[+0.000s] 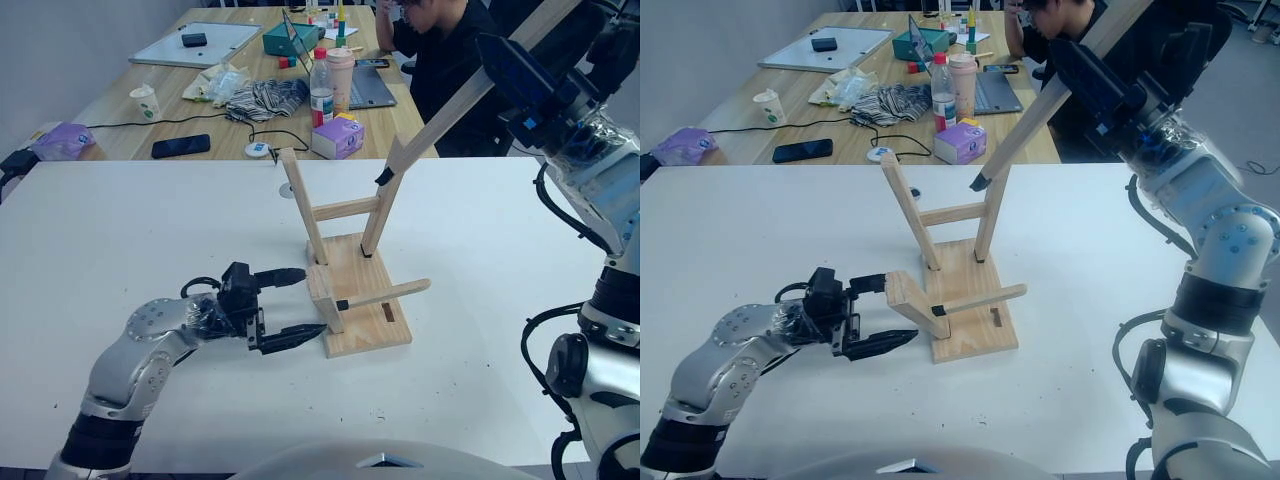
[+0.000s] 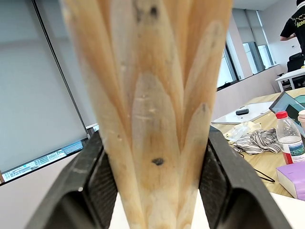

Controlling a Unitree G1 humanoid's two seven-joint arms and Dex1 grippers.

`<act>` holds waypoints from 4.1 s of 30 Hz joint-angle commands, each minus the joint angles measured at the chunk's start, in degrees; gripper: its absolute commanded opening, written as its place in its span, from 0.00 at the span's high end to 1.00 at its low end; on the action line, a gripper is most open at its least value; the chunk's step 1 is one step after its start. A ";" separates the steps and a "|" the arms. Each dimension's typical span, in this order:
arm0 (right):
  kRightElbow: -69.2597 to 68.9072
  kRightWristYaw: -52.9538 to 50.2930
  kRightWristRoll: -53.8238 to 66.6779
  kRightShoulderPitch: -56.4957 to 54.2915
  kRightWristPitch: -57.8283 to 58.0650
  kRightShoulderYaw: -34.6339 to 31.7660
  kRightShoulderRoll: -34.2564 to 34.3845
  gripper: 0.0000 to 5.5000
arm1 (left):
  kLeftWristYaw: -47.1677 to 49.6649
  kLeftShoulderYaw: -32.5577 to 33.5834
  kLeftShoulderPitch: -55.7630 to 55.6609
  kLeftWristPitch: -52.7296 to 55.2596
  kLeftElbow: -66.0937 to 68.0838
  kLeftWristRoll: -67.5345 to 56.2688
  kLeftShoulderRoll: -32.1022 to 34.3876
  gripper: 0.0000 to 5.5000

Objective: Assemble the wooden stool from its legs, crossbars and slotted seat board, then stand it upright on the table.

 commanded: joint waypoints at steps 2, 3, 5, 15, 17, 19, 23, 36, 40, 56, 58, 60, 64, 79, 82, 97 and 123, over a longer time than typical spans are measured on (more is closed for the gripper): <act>-0.34 0.99 -0.57 -0.16 0.72 -0.14 0.37 0.63 | 0.29 -2.78 -2.34 -0.91 1.28 2.24 -1.43 0.14; -0.67 1.27 -0.85 0.42 0.75 0.07 0.48 0.63 | 0.06 -2.97 -2.33 -0.82 1.15 2.22 -1.36 0.17; -1.18 1.88 -1.81 1.74 0.45 0.48 0.67 0.63 | -0.30 -3.26 -2.62 -0.36 1.02 1.90 -1.18 0.25; -5.35 12.17 -16.15 14.07 -7.46 7.51 0.07 0.63 | -1.86 -2.58 -5.08 0.95 2.30 1.23 -0.19 0.51; -5.59 17.33 -20.91 18.52 -11.64 10.25 0.27 0.63 | -3.29 -1.43 -5.88 0.85 3.33 0.94 1.01 0.57; -4.65 20.64 -23.36 22.10 -14.54 11.73 2.08 0.63 | -6.30 -0.11 -6.95 0.23 5.45 0.88 3.34 0.59; -3.19 22.17 -24.99 24.60 -17.16 12.50 5.86 0.63 | -11.95 1.84 -8.77 -0.29 9.36 1.12 7.57 0.61; -8.90 27.29 -25.31 33.64 -14.02 15.96 6.43 0.63 | -18.32 2.07 -11.65 -1.40 15.58 2.66 10.83 0.62; -8.45 30.59 -29.83 35.75 -16.44 18.61 3.95 0.63 | -18.51 2.10 -11.56 -1.11 15.66 2.59 10.96 0.62; 9.78 52.20 -49.09 27.84 -37.44 29.82 -12.83 0.63 | -20.70 1.42 -10.89 1.34 13.93 1.96 13.26 0.62; 10.65 53.48 -50.43 25.88 -39.03 31.11 -14.13 0.63 | -20.72 1.36 -11.14 1.37 13.82 2.08 13.26 0.62; 11.48 54.84 -52.80 24.24 -40.86 32.86 -15.34 0.63 | -20.50 1.36 -11.41 1.52 13.54 2.00 13.19 0.62; 12.49 54.03 -57.31 22.38 -42.57 37.32 -15.61 0.63 | -19.78 1.36 -11.10 1.56 12.65 1.74 12.72 0.62; 9.96 48.92 -58.16 15.87 -35.66 43.86 -11.54 0.63 | -18.03 0.05 -9.83 1.68 8.88 0.48 11.66 0.62; 11.80 47.19 -58.10 14.94 -34.55 44.11 -11.10 0.63 | -18.01 -0.03 -9.68 1.76 8.61 0.14 11.75 0.62; 11.79 44.42 -56.14 13.61 -31.09 45.10 -9.63 0.63 | -17.83 -2.92 -9.41 1.54 9.02 4.13 13.35 0.62; 3.44 41.90 -66.28 18.29 -35.14 56.58 -6.76 0.63 | -17.46 -26.64 -14.36 4.69 10.86 22.79 19.11 0.62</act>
